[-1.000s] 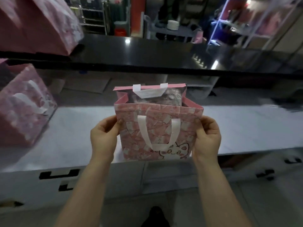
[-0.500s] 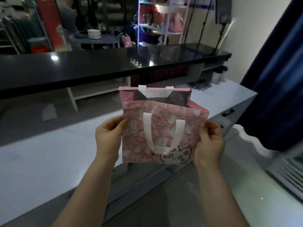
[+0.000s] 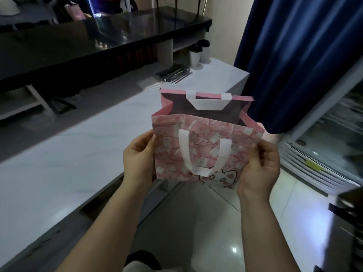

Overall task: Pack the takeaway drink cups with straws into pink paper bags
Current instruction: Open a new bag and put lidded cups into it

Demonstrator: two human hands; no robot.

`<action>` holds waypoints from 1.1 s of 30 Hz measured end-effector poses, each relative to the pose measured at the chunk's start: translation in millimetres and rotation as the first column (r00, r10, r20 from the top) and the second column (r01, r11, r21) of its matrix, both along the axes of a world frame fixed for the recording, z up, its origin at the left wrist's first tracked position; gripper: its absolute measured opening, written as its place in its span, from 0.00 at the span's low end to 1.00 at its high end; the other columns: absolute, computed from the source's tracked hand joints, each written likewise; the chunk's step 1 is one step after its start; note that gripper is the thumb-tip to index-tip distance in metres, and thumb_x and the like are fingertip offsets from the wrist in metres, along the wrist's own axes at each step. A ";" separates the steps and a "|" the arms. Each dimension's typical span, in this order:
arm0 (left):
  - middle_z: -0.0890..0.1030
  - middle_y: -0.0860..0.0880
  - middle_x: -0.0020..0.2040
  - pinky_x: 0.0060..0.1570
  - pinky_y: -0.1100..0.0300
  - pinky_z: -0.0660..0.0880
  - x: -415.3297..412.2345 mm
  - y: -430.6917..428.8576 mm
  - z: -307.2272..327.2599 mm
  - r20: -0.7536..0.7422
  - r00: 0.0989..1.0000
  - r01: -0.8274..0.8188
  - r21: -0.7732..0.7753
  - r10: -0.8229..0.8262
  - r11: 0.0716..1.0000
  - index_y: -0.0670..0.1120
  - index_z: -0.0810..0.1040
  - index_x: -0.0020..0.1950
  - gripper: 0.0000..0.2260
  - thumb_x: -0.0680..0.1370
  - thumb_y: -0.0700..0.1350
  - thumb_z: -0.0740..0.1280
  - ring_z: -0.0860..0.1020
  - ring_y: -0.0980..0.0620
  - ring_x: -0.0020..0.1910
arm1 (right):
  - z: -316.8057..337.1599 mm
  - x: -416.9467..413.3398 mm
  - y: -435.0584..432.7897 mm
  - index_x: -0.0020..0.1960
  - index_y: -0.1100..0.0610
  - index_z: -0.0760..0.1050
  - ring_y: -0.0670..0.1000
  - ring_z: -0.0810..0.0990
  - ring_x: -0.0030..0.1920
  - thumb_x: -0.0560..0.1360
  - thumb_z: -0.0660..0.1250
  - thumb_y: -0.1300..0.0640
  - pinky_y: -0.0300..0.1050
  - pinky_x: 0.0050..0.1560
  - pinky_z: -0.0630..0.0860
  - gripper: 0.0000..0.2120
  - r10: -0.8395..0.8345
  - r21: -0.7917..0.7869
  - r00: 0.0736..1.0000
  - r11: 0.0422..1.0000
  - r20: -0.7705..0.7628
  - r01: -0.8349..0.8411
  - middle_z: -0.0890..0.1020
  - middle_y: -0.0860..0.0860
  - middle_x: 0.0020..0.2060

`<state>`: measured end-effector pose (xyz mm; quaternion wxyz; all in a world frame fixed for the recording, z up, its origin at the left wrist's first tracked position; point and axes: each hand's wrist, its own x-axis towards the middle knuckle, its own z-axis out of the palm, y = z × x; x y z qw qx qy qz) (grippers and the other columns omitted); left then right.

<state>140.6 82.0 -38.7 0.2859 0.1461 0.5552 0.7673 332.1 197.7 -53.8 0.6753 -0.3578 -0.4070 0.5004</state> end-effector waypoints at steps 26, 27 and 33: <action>0.86 0.50 0.45 0.46 0.55 0.82 -224.2 278.3 15.3 -0.074 0.949 -0.311 -0.045 0.307 0.949 0.47 0.83 0.50 0.06 0.80 0.40 0.66 0.84 0.51 0.46 | 28.1 -259.3 304.1 0.47 0.49 0.78 0.43 0.81 0.45 0.77 0.69 0.57 0.36 0.45 0.78 0.03 0.215 -0.009 0.977 0.977 -0.012 -0.215 0.83 0.42 0.42; 0.86 0.51 0.45 0.44 0.56 0.82 -228.1 281.9 11.7 -0.067 0.942 -0.333 -0.045 0.330 0.942 0.47 0.83 0.50 0.07 0.80 0.39 0.66 0.84 0.52 0.45 | 25.6 -265.3 313.6 0.47 0.48 0.78 0.45 0.82 0.46 0.77 0.69 0.56 0.38 0.46 0.78 0.03 0.253 -0.026 0.967 0.967 -0.009 -0.253 0.83 0.43 0.43; 0.85 0.52 0.43 0.46 0.53 0.81 -229.3 297.2 -8.8 -0.108 0.826 -0.560 -0.040 0.553 0.828 0.48 0.82 0.48 0.07 0.80 0.38 0.66 0.83 0.53 0.44 | 6.9 -305.3 366.5 0.47 0.47 0.78 0.51 0.81 0.50 0.78 0.67 0.54 0.52 0.55 0.79 0.03 0.524 -0.034 0.851 0.852 0.044 -0.523 0.82 0.47 0.46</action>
